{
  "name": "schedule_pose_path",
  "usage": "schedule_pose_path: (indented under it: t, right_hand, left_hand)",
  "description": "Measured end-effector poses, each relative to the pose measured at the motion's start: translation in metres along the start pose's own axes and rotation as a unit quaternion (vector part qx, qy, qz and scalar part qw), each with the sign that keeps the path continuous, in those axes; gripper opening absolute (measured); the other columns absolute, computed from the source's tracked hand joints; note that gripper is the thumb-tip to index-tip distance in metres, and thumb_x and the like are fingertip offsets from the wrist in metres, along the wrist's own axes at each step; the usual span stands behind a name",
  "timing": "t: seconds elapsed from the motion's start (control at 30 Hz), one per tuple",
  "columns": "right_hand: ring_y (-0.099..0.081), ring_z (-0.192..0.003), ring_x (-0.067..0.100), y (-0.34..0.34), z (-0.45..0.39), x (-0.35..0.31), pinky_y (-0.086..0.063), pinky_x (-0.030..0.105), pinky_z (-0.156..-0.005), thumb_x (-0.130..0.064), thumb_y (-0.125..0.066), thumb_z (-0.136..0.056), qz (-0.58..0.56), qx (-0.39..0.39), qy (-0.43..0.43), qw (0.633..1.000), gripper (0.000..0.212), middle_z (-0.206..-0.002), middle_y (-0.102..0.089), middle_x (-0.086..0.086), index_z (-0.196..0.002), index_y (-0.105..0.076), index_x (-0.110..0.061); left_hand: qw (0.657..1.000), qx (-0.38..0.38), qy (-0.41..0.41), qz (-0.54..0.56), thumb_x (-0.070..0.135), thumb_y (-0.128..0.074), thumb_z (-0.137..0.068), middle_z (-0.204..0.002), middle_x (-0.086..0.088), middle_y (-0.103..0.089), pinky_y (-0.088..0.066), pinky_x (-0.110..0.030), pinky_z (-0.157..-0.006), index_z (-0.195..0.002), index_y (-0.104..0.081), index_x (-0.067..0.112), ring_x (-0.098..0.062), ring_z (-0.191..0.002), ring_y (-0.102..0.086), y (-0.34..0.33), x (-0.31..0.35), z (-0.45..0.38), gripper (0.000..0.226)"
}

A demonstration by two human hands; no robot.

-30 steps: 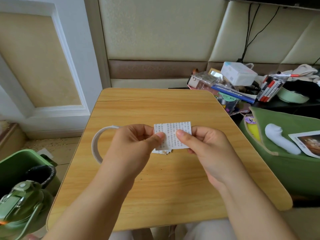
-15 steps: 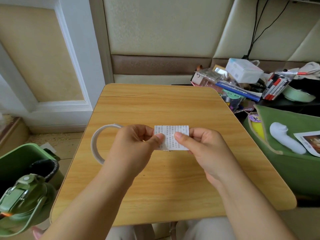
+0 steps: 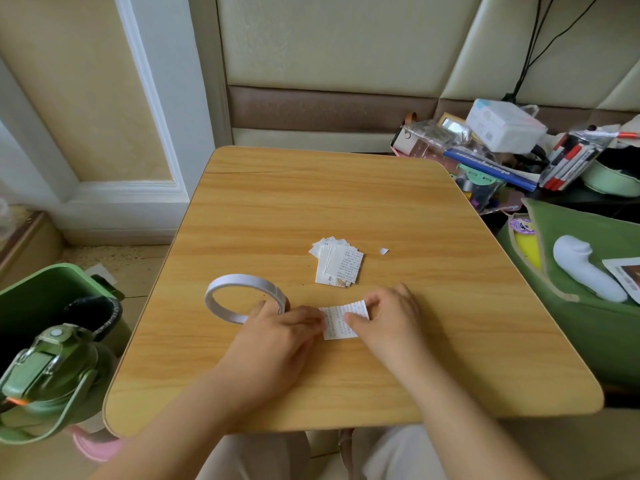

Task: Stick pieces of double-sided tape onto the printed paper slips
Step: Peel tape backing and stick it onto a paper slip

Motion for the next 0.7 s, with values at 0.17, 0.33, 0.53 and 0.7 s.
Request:
schedule_pose_path:
  t: [0.17, 0.33, 0.53, 0.7]
  right_hand:
    - [-0.047, -0.102, 0.019, -0.006, 0.005, -0.021, -0.038, 0.037, -0.094, -0.021, -0.072, -0.081, 0.013, 0.015, 0.118, 0.993, 0.005, -0.093, -0.043, -0.009, -0.083, -0.067, -0.020]
    - [-0.041, -0.104, 0.017, -0.008, 0.001, -0.012, -0.031, 0.033, -0.091, -0.028, -0.064, -0.088, 0.079, 0.003, 0.130, 0.988, 0.009, -0.091, -0.042, -0.011, -0.083, -0.068, -0.022]
    - [-0.053, -0.083, 0.025, -0.002, 0.003, -0.016, -0.029, 0.032, -0.073, -0.017, -0.081, -0.069, 0.133, 0.075, 0.178, 0.972, 0.018, -0.078, -0.051, -0.005, -0.064, -0.065, -0.021]
    - [-0.055, -0.079, 0.026, -0.018, 0.009, -0.024, -0.033, 0.034, -0.070, -0.017, -0.081, -0.068, 0.089, 0.063, 0.206, 0.972, 0.018, -0.077, -0.053, -0.004, -0.065, -0.064, -0.023]
  left_hand:
    - [1.000, 0.023, -0.016, -0.005, 0.029, -0.042, -0.086, -0.108, 0.015, -0.069, -0.049, -0.037, -0.064, -0.101, -0.074, 0.026, -0.024, -0.067, -0.055, 0.002, 0.001, -0.004, 0.036]
    - [1.000, 0.028, -0.005, -0.001, 0.030, -0.044, -0.086, -0.110, 0.017, -0.068, -0.046, -0.034, -0.063, -0.103, -0.073, 0.029, -0.022, -0.065, -0.052, -0.001, -0.003, -0.001, 0.034]
    - [0.999, 0.047, -0.002, 0.007, 0.030, -0.045, -0.085, -0.110, 0.017, -0.068, -0.045, -0.033, -0.064, -0.102, -0.074, 0.028, -0.023, -0.066, -0.052, -0.003, -0.003, -0.001, 0.033]
    - [0.999, 0.051, -0.005, 0.006, 0.031, -0.043, -0.087, -0.111, 0.017, -0.068, -0.046, -0.036, -0.064, -0.106, -0.072, 0.029, -0.024, -0.067, -0.054, -0.003, -0.003, 0.000, 0.035]
Point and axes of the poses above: each hand's wrist, its own z-axis away from the middle knuckle, its own y-axis out of the back of the hand, x = y × z, the point moved 5 cm from there along -z, towards the middle knuckle
